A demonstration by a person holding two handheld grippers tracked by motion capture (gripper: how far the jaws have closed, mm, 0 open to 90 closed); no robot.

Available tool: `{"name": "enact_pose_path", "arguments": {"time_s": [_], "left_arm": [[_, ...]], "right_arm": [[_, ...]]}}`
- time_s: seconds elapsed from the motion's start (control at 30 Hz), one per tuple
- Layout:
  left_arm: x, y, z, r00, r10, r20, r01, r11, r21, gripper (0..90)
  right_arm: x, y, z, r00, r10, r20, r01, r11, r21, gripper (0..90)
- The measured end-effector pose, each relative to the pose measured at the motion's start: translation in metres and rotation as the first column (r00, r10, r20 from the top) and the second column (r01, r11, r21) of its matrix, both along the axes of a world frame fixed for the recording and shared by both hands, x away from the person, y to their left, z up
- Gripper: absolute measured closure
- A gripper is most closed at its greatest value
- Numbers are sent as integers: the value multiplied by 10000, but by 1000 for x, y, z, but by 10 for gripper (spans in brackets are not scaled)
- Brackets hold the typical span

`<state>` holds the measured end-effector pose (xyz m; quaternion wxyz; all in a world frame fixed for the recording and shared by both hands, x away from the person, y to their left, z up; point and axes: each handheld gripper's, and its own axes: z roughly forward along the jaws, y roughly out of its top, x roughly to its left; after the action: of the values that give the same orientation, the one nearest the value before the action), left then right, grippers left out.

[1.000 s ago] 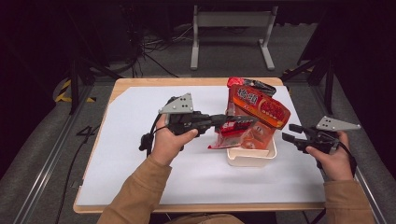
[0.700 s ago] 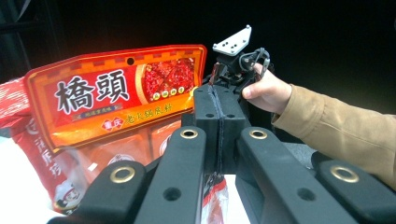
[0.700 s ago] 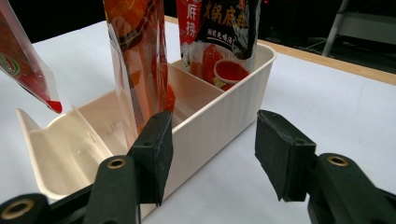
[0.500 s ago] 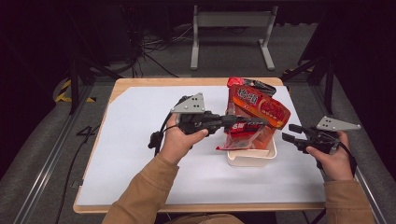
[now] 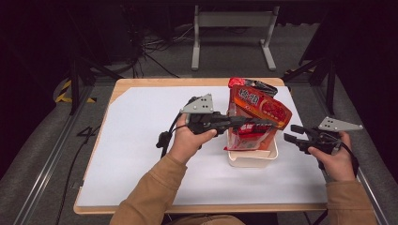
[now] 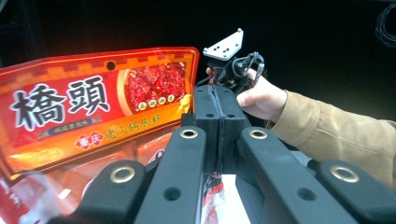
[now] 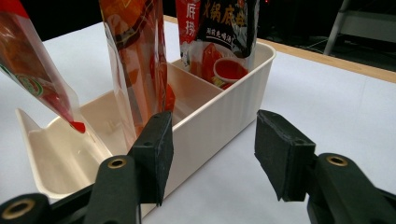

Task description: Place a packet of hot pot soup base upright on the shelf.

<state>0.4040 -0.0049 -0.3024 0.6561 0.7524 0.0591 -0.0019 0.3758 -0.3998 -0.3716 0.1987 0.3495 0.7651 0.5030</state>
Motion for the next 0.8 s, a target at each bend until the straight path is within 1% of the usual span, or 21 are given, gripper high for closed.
{"name": "enact_pose_path", "arguments": {"time_s": [0.2, 0.3, 0.43, 0.67, 0.73, 0.77, 0.8], "left_arm": [[1, -12, -8, 9998, -198, 32, 198, 9998, 77, 900], [3, -17, -13, 9995, -291, -78, 291, 9996, 27, 900], [3, -24, -17, 9993, -350, -86, 351, 9993, 138, 900], [4, -29, -23, 9993, -321, -175, 323, 9993, 165, 900], [6, -31, -29, 9992, -303, -256, 307, 9994, 144, 900], [6, -31, -29, 9992, -303, -256, 307, 9994, 144, 900], [6, -32, -32, 9989, -280, -372, 286, 9995, 160, 900]], "right_arm": [[0, 0, 0, 10000, 0, 14, 0, 10000, 29, 472], [-1, 0, 0, 10000, 10, 24, -10, 10000, 28, 473], [-1, -1, 0, 10000, 4, 10, -4, 10000, -1, 475], [-1, -1, 0, 10000, -1, -11, 1, 10000, 21, 475], [-1, -1, 0, 10000, 21, -9, -21, 10000, 22, 475], [-1, -1, 0, 10000, 21, -9, -21, 10000, 22, 475], [0, -1, 0, 10000, 27, -12, -27, 10000, -8, 475]]}}
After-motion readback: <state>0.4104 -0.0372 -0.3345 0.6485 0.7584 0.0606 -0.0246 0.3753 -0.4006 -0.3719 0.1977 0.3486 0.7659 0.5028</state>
